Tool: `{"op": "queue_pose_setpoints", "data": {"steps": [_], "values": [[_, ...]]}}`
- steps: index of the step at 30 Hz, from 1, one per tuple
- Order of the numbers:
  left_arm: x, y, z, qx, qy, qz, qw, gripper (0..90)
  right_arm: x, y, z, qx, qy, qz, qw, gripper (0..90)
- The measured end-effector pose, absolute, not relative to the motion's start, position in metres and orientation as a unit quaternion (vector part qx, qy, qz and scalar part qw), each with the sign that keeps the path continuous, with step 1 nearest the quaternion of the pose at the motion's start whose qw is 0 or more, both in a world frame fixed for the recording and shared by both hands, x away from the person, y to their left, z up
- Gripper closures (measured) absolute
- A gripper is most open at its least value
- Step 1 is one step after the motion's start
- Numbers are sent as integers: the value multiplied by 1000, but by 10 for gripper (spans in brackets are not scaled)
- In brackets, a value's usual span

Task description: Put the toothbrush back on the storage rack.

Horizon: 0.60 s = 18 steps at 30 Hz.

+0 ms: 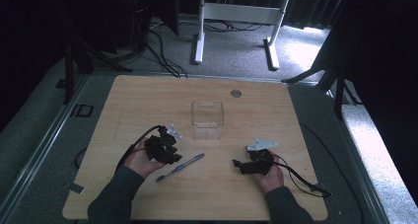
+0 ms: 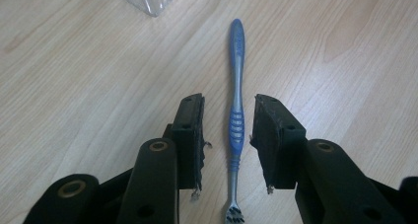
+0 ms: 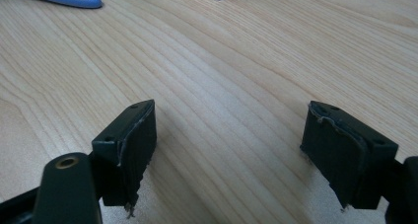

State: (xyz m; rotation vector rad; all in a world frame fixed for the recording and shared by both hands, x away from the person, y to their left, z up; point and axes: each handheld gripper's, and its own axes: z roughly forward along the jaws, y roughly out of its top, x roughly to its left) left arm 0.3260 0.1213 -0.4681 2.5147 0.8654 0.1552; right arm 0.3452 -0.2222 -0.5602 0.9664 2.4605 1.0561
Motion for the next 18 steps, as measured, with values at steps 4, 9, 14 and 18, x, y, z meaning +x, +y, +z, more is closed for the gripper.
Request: {"op": "queue_pose_setpoints", "data": {"steps": [4,9,14,18], "values": [[327,120,-470,920,314,57,227,632,345,-222,-560,336,855,367,147,206],[327,117,-473,923,314,51,218,631,345,-222,-560,336,855,367,147,206],[328,114,-474,925,314,44,207,638,345,-222,-560,336,855,367,147,205],[328,112,-475,927,316,40,199,641,345,-222,-560,336,855,367,147,206]]}}
